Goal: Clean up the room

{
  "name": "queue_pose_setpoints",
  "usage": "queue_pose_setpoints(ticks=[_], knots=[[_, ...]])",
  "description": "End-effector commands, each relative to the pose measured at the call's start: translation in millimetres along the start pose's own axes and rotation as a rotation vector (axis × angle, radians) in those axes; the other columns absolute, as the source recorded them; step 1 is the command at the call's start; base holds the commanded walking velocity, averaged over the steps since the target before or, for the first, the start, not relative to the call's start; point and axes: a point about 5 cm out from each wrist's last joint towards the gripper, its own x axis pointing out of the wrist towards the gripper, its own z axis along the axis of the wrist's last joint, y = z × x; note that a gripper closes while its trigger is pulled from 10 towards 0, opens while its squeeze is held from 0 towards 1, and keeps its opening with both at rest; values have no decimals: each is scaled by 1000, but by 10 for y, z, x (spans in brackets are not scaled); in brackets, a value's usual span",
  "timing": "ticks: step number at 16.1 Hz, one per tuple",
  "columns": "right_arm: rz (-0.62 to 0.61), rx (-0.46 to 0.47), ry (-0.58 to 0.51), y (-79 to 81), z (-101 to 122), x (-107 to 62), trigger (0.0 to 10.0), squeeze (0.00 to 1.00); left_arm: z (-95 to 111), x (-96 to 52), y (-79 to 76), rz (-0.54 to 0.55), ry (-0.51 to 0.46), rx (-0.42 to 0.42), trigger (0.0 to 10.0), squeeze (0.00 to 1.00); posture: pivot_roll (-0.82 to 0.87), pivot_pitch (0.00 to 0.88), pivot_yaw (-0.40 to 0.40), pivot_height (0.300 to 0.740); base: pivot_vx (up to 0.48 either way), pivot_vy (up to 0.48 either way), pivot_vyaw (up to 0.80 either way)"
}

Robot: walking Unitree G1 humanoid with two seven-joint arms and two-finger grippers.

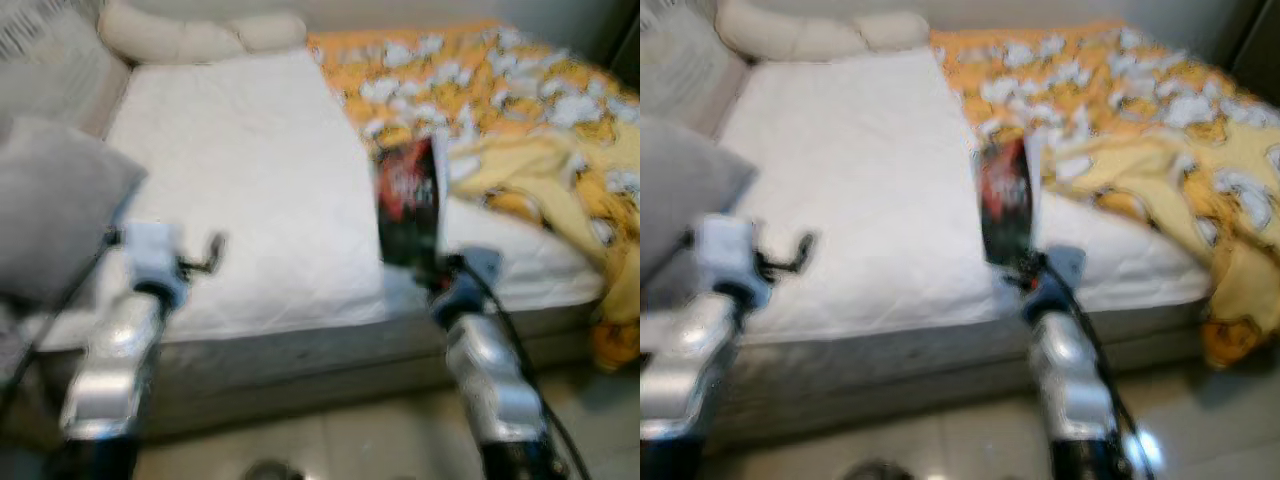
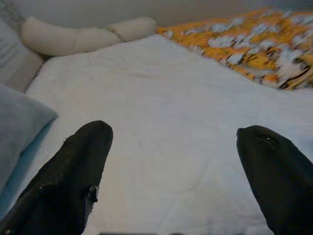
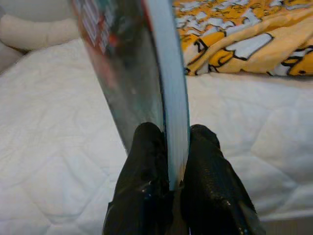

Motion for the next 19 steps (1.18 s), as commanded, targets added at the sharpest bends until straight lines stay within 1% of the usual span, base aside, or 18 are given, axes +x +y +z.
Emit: queue_pose_setpoints(ticks=[1,2,4,8,9,10,13,15,19], knots=[[11,1,-58,57,127,30,10000,0,32,-5,74,21,-6,16,10000,0,111,0,20,740,0,480,0],[13,1,-57,64,124,31,10000,0,38,-3,76,23,-12,12,10000,0,111,0,20,740,0,364,0],[28,-20,-48,92,115,36,10000,0,86,5,84,32,-38,-7,10000,0,111,0,21,740,0,0,0],[64,-18,-51,130,118,35,10000,0,124,7,93,40,-77,16,10000,0,112,0,24,740,0,0,0],[96,-37,-51,163,119,32,10000,0,122,1,90,32,-78,25,10000,0,113,0,25,740,0,0,0],[119,-76,-53,193,123,31,10000,0,119,-1,94,32,-77,22,10000,0,113,0,26,740,266,0,0],[137,-88,-56,208,128,36,10000,0,117,7,98,31,-79,28,10000,0,113,0,29,740,303,0,800],[128,-65,-55,203,125,37,10000,0,110,11,93,23,-76,42,10000,0,113,0,30,740,315,0,0],[126,-79,-50,188,118,55,10000,0,90,25,73,8,-71,43,10000,0,112,0,31,740,322,0,0]])
